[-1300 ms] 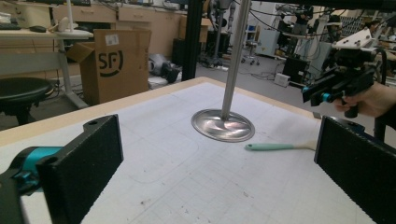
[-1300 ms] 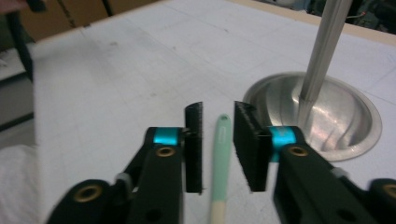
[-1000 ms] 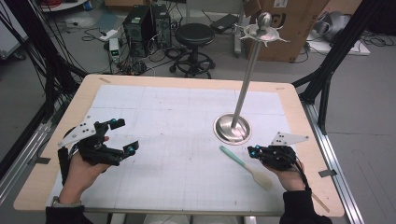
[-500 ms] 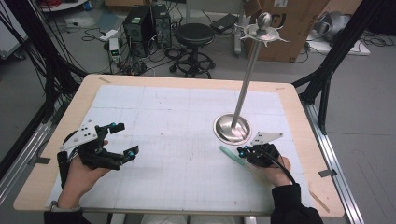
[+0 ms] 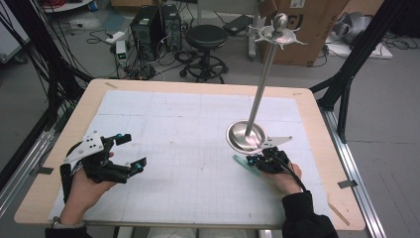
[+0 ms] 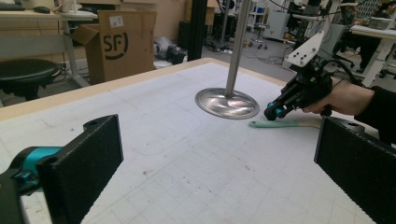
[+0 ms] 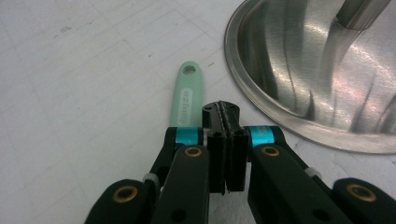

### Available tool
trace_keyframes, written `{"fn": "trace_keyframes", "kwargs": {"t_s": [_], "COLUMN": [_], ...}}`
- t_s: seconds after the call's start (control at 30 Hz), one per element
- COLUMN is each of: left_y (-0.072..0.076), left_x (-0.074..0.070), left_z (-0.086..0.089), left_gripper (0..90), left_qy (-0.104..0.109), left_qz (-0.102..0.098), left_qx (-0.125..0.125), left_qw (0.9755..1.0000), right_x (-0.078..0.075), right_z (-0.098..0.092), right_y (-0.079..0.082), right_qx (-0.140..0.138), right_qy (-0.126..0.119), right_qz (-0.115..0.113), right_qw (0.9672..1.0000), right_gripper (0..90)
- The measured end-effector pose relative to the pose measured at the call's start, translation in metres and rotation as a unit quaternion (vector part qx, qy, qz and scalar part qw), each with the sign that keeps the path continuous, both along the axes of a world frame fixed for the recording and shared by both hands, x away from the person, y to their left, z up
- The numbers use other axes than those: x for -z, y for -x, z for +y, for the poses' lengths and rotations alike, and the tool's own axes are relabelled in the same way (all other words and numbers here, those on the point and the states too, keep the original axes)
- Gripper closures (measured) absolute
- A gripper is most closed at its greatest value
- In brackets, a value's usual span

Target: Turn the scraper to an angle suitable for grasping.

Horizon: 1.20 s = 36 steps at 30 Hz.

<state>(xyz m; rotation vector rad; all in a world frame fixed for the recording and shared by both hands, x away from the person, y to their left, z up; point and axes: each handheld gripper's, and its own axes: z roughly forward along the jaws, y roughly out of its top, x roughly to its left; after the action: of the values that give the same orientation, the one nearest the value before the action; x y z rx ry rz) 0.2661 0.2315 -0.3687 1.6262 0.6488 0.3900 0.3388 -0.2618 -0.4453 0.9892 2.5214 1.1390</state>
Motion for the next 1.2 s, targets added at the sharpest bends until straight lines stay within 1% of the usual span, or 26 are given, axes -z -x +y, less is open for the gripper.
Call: {"fn": "trace_keyframes", "kwargs": {"t_s": [0.13, 0.17, 0.2, 0.3, 0.43, 0.47, 0.5, 0.53, 0.57, 0.63, 0.7, 0.73, 0.8, 0.87, 0.9, 1.0, 1.07, 1.13, 1.17, 1.2], "left_y": [0.0, 0.0, 0.0, 0.0, -0.002, -0.002, -0.002, -0.002, -0.003, -0.004, -0.005, -0.005, -0.005, -0.005, -0.005, -0.006, -0.006, -0.006, -0.006, -0.006], "left_x": [0.001, 0.001, 0.001, 0.002, 0.003, 0.003, 0.003, 0.003, 0.003, 0.004, 0.004, 0.004, 0.004, 0.004, 0.004, 0.003, 0.002, 0.002, 0.003, 0.003], "left_z": [0.002, 0.002, 0.002, 0.003, 0.004, 0.003, 0.003, 0.003, 0.003, 0.001, 0.0, 0.0, -0.001, -0.001, -0.001, 0.0, 0.0, 0.0, 0.0, 0.0], "left_gripper": [1.7, 1.7, 1.7, 1.7, 1.7, 1.7, 1.7, 1.7, 1.7, 1.7, 1.7, 1.7, 1.7, 1.7, 1.7, 1.7, 1.7, 1.7, 1.7, 1.7], "left_qy": [-0.001, -0.002, -0.001, -0.002, -0.002, -0.001, 0.001, 0.001, -0.002, -0.002, -0.002, -0.002, -0.002, -0.002, -0.002, 0.003, 0.003, 0.003, 0.002, 0.003], "left_qz": [0.0, 0.0, 0.001, 0.004, 0.004, 0.004, 0.006, 0.006, 0.005, 0.006, 0.006, 0.006, 0.007, 0.007, 0.006, 0.005, 0.005, 0.005, 0.005, 0.006], "left_qx": [-0.004, -0.004, -0.004, -0.004, -0.004, -0.004, -0.003, -0.003, -0.002, -0.001, 0.001, 0.001, 0.002, 0.002, 0.002, 0.001, 0.001, 0.002, 0.003, 0.002], "left_qw": [1.0, 1.0, 1.0, 1.0, 1.0, 1.0, 1.0, 1.0, 1.0, 1.0, 1.0, 1.0, 1.0, 1.0, 1.0, 1.0, 1.0, 1.0, 1.0, 1.0], "right_x": [-0.001, 0.0, 0.0, 0.0, 0.0, 0.0, 0.0, -0.001, -0.001, -0.002, -0.003, -0.004, -0.005, -0.01, -0.013, -0.026, -0.033, -0.04, -0.045, -0.049], "right_z": [0.003, 0.005, 0.006, 0.009, 0.015, 0.017, 0.018, 0.019, 0.022, 0.026, 0.029, 0.03, 0.03, 0.026, 0.023, 0.016, 0.011, 0.006, 0.003, 0.0], "right_y": [-0.001, -0.001, -0.001, 0.001, 0.005, 0.007, 0.007, 0.008, 0.01, 0.013, 0.015, 0.016, 0.017, 0.018, 0.018, 0.022, 0.025, 0.027, 0.029, 0.03], "right_qx": [-0.003, -0.011, -0.018, -0.027, -0.057, -0.064, -0.074, -0.079, -0.09, -0.111, -0.123, -0.126, -0.126, -0.122, -0.125, -0.129, -0.13, -0.132, -0.129, -0.126], "right_qy": [-0.003, -0.007, -0.005, -0.009, -0.015, -0.016, -0.016, -0.016, -0.015, -0.01, -0.002, 0.005, 0.007, -0.005, -0.009, -0.015, -0.024, -0.04, -0.046, -0.053], "right_qz": [0.012, 0.015, 0.013, 0.021, 0.034, 0.04, 0.038, 0.045, 0.048, 0.047, 0.042, 0.038, 0.032, 0.026, 0.019, 0.002, -0.014, -0.024, -0.024, -0.03], "right_qw": [0.9999, 0.9998, 0.9997, 0.9994, 0.9977, 0.997, 0.9964, 0.9958, 0.9946, 0.9927, 0.9915, 0.9913, 0.9915, 0.9922, 0.992, 0.9915, 0.9912, 0.9902, 0.9903, 0.9902], "right_gripper": [89.9, 90.0, 89.9, 89.9, 89.9, 89.9, 90.0, 90.0, 90.0, 90.0, 89.9, 89.9, 89.9, 89.9, 89.9, 88.8, 80.3, 69.6, 62.9, 56.2]}}
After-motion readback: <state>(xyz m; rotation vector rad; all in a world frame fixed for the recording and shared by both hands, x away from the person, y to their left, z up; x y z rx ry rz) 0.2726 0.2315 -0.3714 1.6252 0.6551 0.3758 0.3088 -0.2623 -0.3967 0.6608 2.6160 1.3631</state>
